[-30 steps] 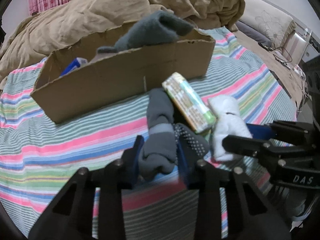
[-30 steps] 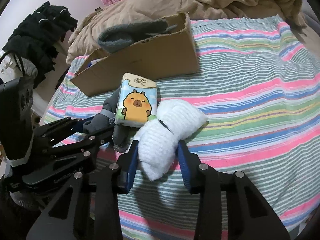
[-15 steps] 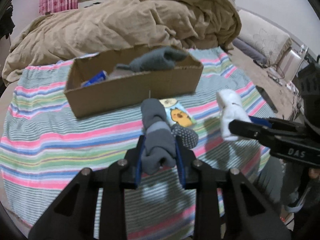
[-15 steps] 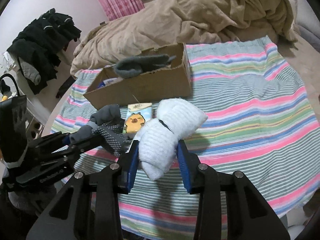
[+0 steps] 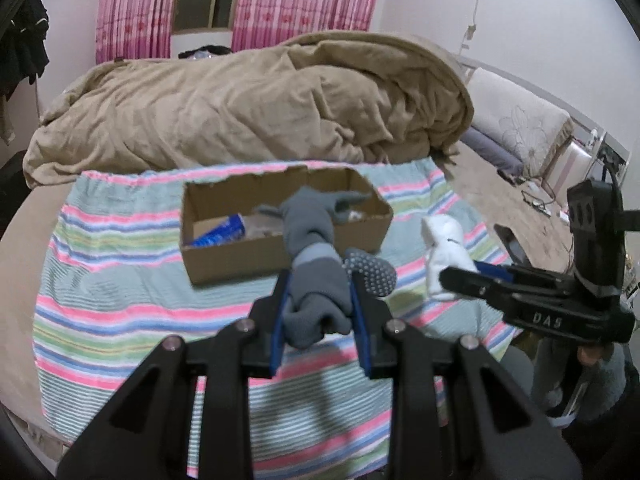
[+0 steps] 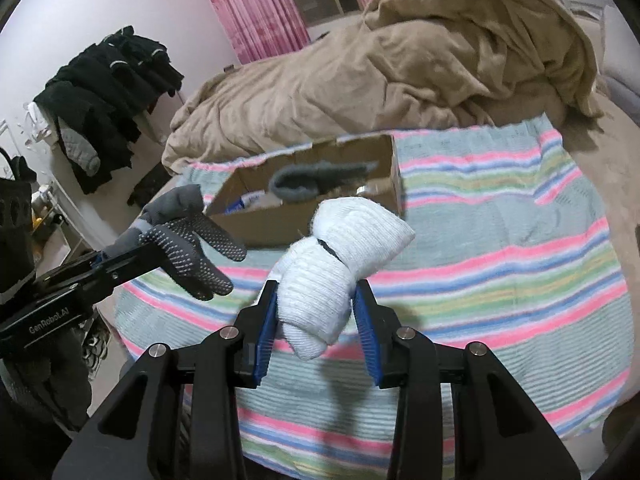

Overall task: Organize objects
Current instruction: 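Carry the gray sock and white socks into the box and release both, then grasp the capybara-print tissue pack with the right tool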

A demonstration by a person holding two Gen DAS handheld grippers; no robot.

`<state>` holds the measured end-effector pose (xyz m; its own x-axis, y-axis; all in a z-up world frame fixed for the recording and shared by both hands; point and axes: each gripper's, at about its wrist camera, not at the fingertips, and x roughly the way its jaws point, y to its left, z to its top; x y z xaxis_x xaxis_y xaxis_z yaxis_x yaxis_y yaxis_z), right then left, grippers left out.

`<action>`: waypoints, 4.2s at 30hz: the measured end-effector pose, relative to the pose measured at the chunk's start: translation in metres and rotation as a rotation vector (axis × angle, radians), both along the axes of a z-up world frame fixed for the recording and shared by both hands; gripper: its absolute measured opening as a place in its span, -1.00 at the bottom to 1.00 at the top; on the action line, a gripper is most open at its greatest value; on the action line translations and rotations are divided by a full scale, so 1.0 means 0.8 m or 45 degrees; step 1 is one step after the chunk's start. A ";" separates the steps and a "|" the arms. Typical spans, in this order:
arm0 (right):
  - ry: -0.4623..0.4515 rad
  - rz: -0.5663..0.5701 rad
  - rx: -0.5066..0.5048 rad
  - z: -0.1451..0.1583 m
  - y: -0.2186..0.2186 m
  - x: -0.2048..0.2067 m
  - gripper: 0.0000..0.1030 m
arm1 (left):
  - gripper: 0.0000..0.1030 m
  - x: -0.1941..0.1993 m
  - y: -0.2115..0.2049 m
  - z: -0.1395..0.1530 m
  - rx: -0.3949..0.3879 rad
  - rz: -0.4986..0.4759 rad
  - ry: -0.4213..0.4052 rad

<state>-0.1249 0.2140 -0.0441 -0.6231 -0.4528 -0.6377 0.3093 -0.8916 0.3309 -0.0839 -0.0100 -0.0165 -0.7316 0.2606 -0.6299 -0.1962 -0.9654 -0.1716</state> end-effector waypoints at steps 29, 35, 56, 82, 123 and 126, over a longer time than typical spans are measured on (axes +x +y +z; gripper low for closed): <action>0.112 -0.015 0.044 0.021 -0.010 -0.143 -0.23 | -0.44 -0.128 -0.064 -0.005 0.037 0.145 0.044; 0.052 -0.023 0.066 -0.007 -0.016 -0.174 -0.23 | -0.44 -0.172 -0.066 -0.045 0.011 0.144 -0.027; 0.016 -0.036 0.168 -0.036 -0.040 -0.182 0.17 | -0.05 -0.197 -0.073 -0.093 0.014 0.170 -0.211; -0.027 0.027 0.185 -0.054 -0.062 -0.219 0.12 | 0.31 -0.106 -0.093 -0.033 0.022 0.239 -0.126; -0.013 0.101 0.234 -0.038 -0.076 -0.031 0.45 | 0.53 0.012 -0.073 -0.072 0.000 0.231 -0.212; -0.038 0.102 0.248 -0.053 -0.082 -0.039 0.45 | 0.53 0.007 -0.074 -0.085 -0.002 0.232 -0.238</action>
<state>-0.1561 0.1483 -0.0863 -0.5694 -0.3665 -0.7359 0.3747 -0.9124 0.1645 -0.0785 -0.0689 -0.0842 -0.6372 0.1344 -0.7589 0.0158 -0.9822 -0.1872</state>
